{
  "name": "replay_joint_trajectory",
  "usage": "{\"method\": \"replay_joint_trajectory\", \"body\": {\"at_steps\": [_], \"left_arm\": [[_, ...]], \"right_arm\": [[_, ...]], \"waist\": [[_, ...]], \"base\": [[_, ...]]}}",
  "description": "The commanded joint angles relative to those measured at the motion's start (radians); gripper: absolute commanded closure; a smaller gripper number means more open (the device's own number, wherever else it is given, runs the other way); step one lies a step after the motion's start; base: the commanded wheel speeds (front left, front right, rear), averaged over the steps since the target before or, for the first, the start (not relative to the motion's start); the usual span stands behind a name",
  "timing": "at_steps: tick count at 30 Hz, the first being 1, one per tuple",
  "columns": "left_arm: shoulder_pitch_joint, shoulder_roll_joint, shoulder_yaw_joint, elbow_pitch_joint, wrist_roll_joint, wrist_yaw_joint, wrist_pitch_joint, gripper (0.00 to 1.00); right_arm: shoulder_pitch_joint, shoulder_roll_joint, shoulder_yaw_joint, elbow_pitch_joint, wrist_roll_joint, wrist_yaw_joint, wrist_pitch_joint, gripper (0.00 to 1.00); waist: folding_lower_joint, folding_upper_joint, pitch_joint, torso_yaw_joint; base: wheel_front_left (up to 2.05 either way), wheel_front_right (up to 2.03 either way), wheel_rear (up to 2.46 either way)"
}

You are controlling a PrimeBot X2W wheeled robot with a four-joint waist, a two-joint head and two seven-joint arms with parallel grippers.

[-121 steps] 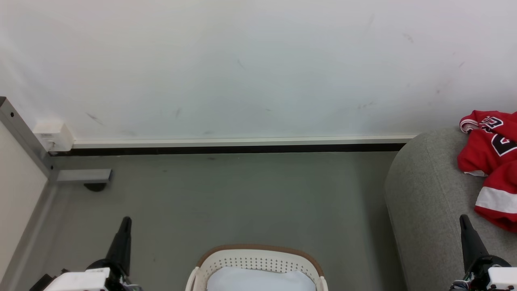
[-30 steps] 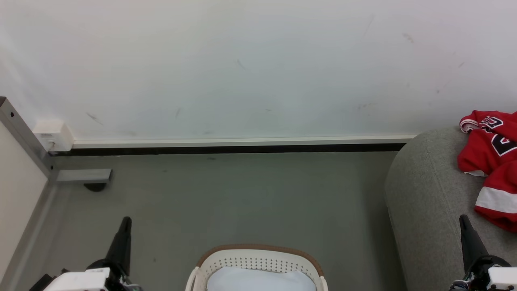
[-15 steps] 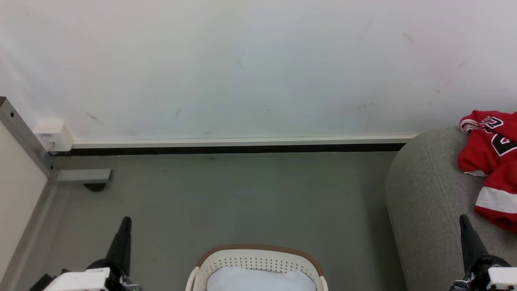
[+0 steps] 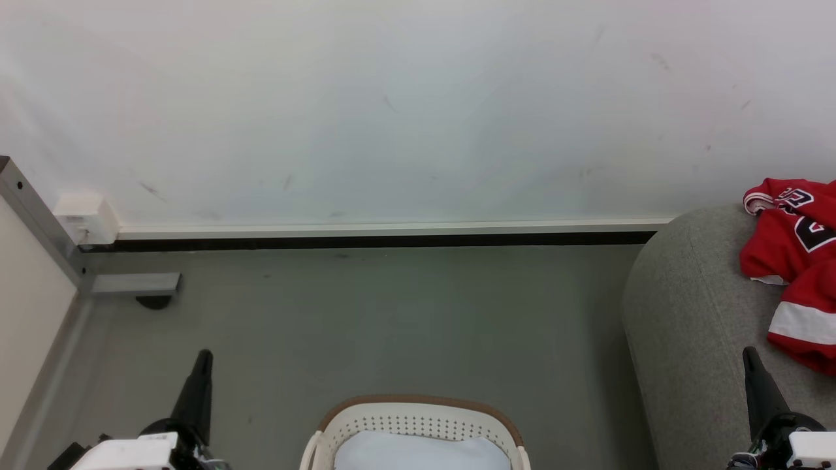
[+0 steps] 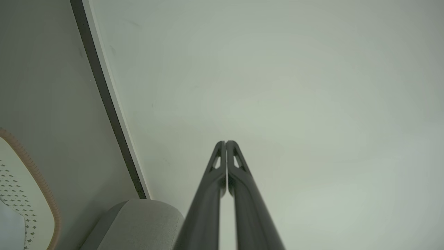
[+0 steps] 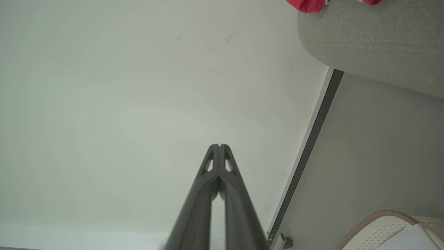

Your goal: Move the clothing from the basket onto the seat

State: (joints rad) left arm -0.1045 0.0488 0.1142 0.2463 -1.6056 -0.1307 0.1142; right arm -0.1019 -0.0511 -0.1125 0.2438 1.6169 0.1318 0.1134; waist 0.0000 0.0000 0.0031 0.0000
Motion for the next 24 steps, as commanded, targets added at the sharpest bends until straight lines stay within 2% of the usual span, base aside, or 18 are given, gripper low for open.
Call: {"method": "replay_joint_trajectory", "body": {"at_steps": [1,24], "left_arm": [[-0.008,0.002,0.002,-0.001,-0.014,-0.002,0.003,1.00],[-0.008,0.002,0.002,-0.001,-0.014,-0.002,0.003,1.00]], "right_arm": [[-0.012,0.001,-0.004,0.002,-0.006,-0.002,0.003,1.00],[-0.012,0.001,-0.005,0.002,-0.007,-0.002,0.004,1.00]], "waist": [[0.0000,0.0000,0.000,0.000],[0.0000,0.0000,0.000,0.000]], "base": [[0.00,0.00,0.00],[0.00,0.00,0.00]]}}
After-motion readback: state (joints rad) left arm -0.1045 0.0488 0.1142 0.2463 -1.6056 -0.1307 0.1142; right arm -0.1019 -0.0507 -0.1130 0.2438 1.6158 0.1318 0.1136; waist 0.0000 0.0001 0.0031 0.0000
